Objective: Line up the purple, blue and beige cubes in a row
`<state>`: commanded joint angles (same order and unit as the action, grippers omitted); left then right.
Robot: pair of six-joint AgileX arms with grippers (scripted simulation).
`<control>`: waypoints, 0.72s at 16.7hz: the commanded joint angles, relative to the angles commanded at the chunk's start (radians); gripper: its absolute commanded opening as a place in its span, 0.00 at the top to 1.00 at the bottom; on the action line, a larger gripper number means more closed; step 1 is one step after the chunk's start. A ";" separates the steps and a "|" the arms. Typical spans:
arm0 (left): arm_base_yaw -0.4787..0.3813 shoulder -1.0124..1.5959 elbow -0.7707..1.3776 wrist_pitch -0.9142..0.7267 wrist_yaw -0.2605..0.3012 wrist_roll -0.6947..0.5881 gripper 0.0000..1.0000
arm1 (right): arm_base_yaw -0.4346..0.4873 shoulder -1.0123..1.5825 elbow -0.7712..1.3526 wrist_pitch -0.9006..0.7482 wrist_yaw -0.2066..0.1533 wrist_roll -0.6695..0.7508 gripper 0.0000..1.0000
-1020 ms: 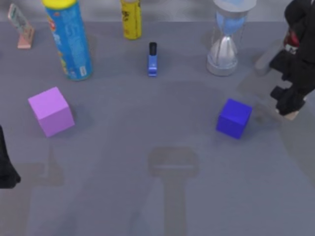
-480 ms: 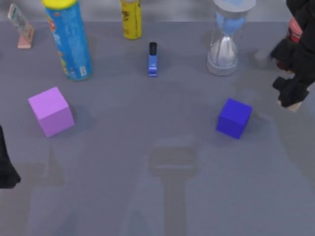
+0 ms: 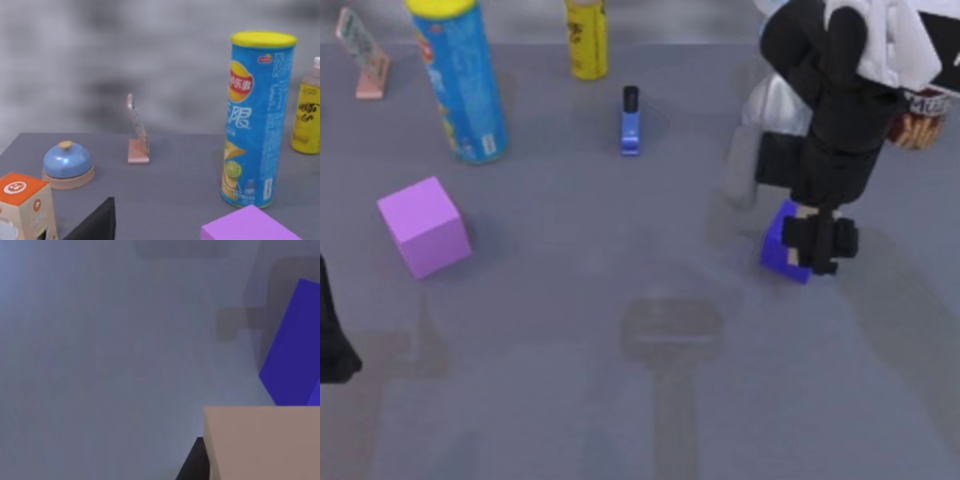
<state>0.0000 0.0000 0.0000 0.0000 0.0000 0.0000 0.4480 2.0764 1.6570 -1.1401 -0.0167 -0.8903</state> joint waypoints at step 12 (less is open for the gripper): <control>0.000 0.000 0.000 0.000 0.000 0.000 0.00 | 0.146 -0.044 -0.092 0.044 -0.001 -0.080 1.00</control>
<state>0.0000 0.0000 0.0000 0.0000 0.0000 0.0000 0.5943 2.0322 1.5653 -1.0957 -0.0176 -0.9702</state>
